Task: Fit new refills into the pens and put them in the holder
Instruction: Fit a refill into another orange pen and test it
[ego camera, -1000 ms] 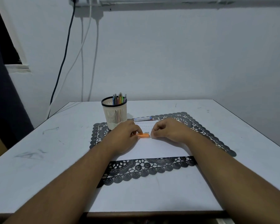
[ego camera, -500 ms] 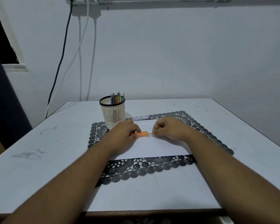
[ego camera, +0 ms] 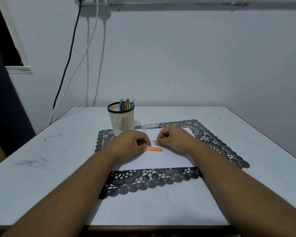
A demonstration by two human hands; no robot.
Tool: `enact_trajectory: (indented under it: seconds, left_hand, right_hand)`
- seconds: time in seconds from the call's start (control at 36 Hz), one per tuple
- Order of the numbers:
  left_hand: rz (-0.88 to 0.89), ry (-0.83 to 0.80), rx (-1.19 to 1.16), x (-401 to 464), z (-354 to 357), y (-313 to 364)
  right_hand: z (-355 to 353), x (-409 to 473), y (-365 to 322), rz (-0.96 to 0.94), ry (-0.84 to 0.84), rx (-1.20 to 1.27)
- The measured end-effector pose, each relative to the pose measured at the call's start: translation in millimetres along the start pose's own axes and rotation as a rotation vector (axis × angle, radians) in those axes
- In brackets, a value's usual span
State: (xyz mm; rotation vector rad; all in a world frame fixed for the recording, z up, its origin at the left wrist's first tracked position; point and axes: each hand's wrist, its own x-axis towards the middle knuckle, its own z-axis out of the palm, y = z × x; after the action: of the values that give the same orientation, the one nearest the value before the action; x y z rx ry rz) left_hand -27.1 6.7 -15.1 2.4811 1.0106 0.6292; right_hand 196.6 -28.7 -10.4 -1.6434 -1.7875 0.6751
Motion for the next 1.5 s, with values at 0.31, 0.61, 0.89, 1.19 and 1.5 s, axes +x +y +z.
enact_trajectory:
  seconds: [0.31,0.61,0.89,1.19,1.5]
  left_hand:
    - [0.032,0.073,0.087,5.4,12.4,3.0]
    - [0.011,0.076,0.118,3.8,11.9,4.4]
    - [0.012,0.061,0.095,5.0,6.9,1.9]
    - [0.115,0.185,0.106,4.6,5.5,-0.1]
    - [0.155,0.478,0.249,5.6,3.3,9.0]
  right_hand:
    - [-26.6,1.8,13.7,0.101,0.224,0.248]
    - [-11.3,83.2,15.1,-0.015,0.148,-0.29]
    - [1.7,103.1,11.4,-0.032,0.087,-0.446]
    - [-17.4,75.8,8.1,-0.177,0.195,-0.145]
    - [-12.5,11.7,-17.5,-0.225,0.098,0.332]
